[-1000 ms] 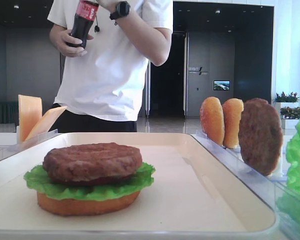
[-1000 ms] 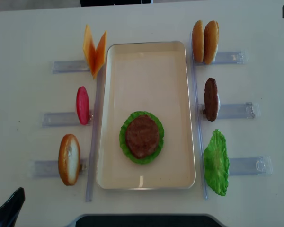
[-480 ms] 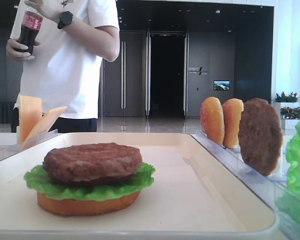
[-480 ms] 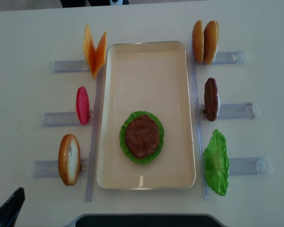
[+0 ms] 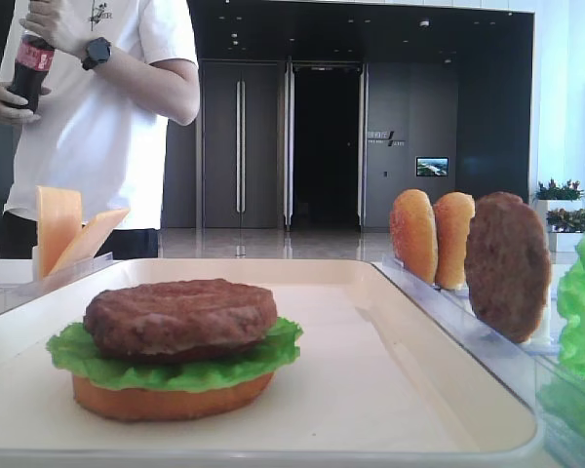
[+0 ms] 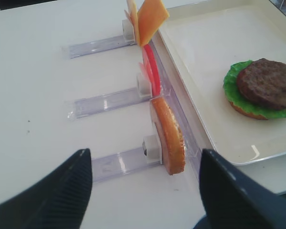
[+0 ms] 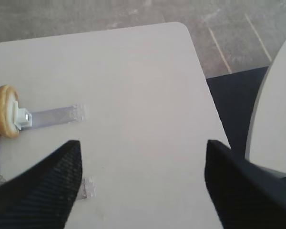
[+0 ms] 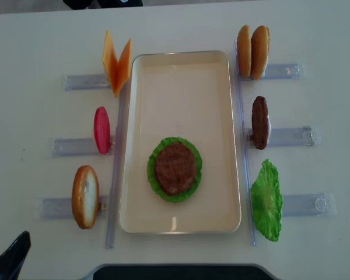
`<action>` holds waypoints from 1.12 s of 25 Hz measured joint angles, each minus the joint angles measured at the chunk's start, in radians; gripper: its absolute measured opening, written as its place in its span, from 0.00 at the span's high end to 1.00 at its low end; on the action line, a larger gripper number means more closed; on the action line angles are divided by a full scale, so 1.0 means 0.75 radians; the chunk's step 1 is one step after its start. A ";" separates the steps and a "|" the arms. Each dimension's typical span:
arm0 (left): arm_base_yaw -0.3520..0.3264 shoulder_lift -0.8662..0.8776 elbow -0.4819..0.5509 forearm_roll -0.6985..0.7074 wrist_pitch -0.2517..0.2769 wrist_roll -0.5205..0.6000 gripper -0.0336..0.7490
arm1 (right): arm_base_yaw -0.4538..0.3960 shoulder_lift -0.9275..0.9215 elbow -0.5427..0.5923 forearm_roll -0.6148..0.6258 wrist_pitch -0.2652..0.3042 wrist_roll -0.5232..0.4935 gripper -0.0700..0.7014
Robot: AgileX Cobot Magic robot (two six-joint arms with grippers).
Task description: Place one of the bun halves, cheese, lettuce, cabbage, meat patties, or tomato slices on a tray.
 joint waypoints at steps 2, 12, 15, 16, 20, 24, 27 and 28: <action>0.000 0.000 0.000 0.000 0.000 0.000 0.27 | 0.000 -0.087 0.053 0.000 0.002 0.000 0.21; 0.000 0.000 0.000 0.000 0.000 0.000 0.27 | 0.000 -0.474 0.381 -0.002 -0.050 0.000 0.21; 0.000 0.000 0.000 0.000 0.000 0.000 0.27 | 0.000 -0.557 0.477 -0.002 -0.055 0.000 0.21; 0.000 0.000 0.000 0.000 0.000 0.000 0.27 | 0.000 -0.584 0.510 -0.002 -0.055 0.000 0.21; 0.000 0.000 0.000 0.000 0.000 0.000 0.27 | 0.000 -0.688 0.625 0.001 -0.070 0.000 0.21; 0.000 0.000 0.000 0.000 0.000 0.000 0.27 | 0.000 -0.777 0.714 0.004 -0.085 0.000 0.21; 0.000 0.000 0.000 0.000 0.000 0.000 0.27 | 0.000 -0.840 0.762 0.008 -0.100 0.000 0.21; 0.000 0.000 0.000 0.000 0.000 0.000 0.27 | 0.000 -0.860 0.773 0.009 -0.104 0.000 0.21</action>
